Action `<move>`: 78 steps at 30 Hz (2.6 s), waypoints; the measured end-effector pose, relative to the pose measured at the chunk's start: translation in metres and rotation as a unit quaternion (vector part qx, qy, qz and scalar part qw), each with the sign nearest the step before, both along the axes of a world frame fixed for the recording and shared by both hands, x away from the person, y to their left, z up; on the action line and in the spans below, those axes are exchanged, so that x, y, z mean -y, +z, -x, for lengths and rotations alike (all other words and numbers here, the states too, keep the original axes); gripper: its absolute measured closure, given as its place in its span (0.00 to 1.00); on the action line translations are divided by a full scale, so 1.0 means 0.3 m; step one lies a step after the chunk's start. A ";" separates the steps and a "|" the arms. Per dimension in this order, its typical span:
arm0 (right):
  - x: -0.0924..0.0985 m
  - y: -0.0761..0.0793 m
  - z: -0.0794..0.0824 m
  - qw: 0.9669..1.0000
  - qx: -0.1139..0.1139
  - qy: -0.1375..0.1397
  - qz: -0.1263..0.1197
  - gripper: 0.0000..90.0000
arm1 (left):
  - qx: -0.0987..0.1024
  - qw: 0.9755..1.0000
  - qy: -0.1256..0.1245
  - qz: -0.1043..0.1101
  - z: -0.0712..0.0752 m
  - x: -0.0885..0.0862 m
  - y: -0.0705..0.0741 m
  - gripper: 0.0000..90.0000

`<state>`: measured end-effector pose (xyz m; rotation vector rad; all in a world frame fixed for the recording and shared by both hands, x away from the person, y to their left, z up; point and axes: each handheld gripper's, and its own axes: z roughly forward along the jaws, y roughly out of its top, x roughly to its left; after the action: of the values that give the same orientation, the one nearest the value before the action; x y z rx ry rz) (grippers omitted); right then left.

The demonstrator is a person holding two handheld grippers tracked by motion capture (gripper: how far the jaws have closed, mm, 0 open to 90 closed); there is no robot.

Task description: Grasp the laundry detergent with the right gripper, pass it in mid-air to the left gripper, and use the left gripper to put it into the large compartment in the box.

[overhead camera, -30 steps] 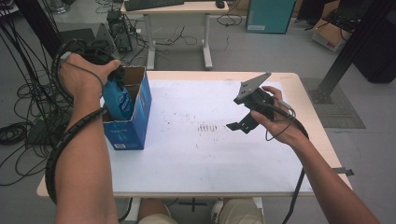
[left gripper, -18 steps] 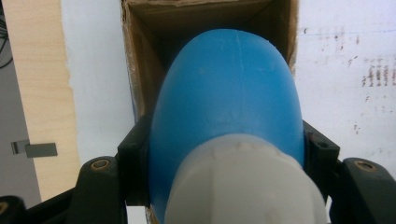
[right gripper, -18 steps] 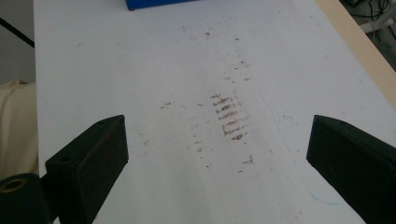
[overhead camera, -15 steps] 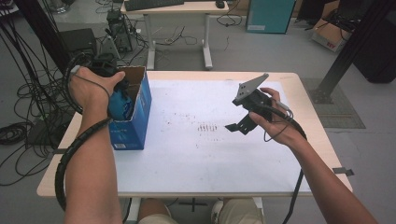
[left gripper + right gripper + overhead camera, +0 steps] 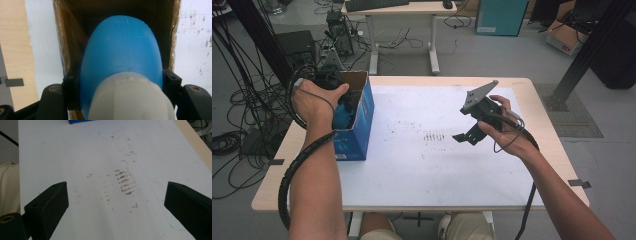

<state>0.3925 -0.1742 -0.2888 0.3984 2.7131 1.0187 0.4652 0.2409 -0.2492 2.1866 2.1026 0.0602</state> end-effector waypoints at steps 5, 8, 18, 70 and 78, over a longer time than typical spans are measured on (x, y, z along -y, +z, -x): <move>0.004 -0.002 -0.002 1.000 0.000 0.000 0.000 0.06 | -0.001 1.000 0.001 -0.003 -0.002 0.005 -0.029 0.41; 0.007 -0.003 -0.005 1.000 0.002 0.002 -0.001 0.06 | -0.002 1.000 0.001 -0.001 -0.003 0.005 -0.044 0.41; 0.010 -0.017 -0.010 1.000 -0.003 0.000 -0.003 0.06 | -0.003 1.000 0.000 -0.004 -0.007 0.010 -0.077 0.41; 0.011 -0.014 -0.006 1.000 -0.002 -0.007 -0.001 0.06 | 0.005 1.000 -0.001 -0.001 0.011 0.004 -0.084 0.41; 0.011 -0.012 -0.007 1.000 -0.001 -0.007 0.000 0.06 | 0.005 1.000 -0.003 0.001 0.012 -0.001 -0.084 0.41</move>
<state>0.3947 -0.1773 -0.2926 0.4170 2.7075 1.0156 0.4617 0.2413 -0.2743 2.1856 2.0894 0.0687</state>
